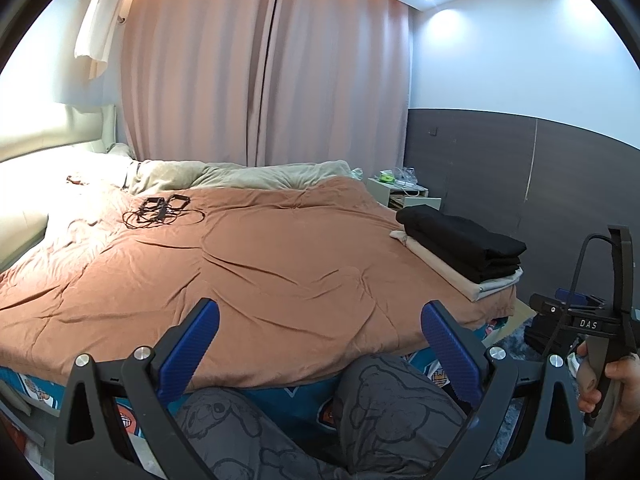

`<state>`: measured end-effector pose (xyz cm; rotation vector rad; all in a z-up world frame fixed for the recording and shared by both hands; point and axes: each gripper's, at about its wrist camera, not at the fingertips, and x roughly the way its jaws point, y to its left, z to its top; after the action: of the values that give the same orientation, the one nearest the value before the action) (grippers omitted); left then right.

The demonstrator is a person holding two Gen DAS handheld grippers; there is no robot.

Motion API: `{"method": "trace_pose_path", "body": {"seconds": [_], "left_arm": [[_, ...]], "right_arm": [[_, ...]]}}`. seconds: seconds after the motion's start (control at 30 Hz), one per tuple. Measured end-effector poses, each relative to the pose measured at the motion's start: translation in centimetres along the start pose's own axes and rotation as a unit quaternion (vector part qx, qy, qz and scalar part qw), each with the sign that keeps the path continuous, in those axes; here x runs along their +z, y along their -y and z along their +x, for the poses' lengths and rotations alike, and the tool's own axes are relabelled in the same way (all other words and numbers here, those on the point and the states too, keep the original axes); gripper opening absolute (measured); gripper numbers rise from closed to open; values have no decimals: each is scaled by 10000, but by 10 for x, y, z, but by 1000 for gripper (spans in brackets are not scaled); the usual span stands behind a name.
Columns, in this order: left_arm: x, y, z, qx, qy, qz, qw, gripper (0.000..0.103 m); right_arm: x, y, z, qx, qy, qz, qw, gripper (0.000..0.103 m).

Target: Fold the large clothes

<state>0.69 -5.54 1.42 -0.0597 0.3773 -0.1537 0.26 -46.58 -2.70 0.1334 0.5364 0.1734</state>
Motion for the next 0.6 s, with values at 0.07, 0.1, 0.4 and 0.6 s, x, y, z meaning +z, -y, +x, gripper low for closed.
{"method": "trace_pose_path", "body": {"seconds": [0.07,0.1,0.4,0.6], "left_arm": [[-1,0,0,48,10,8,10000,103],[-2,0,0,43,-17,1,10000,103],[-4,-2,1,4,-98,-13,10000,103],[-4,-3,2,32,-181,-16,9998,103]], "right_arm": [[0,0,0,3,-5,17,10000,103],[0,0,0,-5,-4,14,10000,103],[-1,-4,-2,-42,-2,9,10000,103],[-2,-6,-2,-47,-17,3,10000,103]]}}
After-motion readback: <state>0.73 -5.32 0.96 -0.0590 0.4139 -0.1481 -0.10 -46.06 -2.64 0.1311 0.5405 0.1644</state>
